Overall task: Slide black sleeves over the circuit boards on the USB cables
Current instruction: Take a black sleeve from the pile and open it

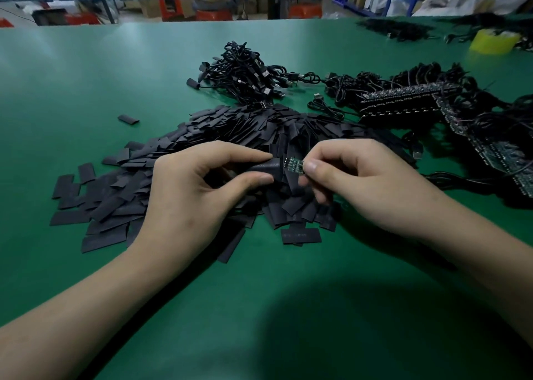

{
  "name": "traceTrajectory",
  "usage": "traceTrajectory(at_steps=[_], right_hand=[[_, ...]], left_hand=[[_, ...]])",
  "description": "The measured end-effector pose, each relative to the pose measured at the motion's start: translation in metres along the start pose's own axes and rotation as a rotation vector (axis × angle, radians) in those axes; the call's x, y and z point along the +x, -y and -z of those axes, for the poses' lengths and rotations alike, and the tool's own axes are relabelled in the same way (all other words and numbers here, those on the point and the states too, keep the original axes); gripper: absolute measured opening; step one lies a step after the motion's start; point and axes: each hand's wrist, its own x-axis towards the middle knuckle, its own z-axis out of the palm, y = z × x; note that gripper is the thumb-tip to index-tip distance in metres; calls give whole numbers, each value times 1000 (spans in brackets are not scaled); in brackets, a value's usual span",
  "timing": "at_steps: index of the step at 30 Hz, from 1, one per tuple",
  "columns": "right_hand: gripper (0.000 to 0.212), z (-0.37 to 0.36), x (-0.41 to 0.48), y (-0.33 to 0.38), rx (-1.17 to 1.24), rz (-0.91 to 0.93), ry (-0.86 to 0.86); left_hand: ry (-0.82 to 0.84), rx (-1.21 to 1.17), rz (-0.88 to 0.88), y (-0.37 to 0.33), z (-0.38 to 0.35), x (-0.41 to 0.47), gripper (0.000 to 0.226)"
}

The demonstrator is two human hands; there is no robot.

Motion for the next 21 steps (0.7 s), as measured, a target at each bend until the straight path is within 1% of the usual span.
traceTrajectory(at_steps=[4, 12, 18, 21], right_hand=[[29, 0, 0, 0, 29, -4, -1], [31, -3, -1, 3, 125, -62, 72], [30, -3, -3, 5, 111, -94, 94], [28, -2, -3, 5, 59, -99, 120]], left_hand=[[-4, -26, 21, 1, 0, -1, 18], [29, 54, -2, -2, 1, -2, 21], [62, 92, -21, -2, 2, -2, 25], [98, 115, -32, -3, 2, -2, 27]])
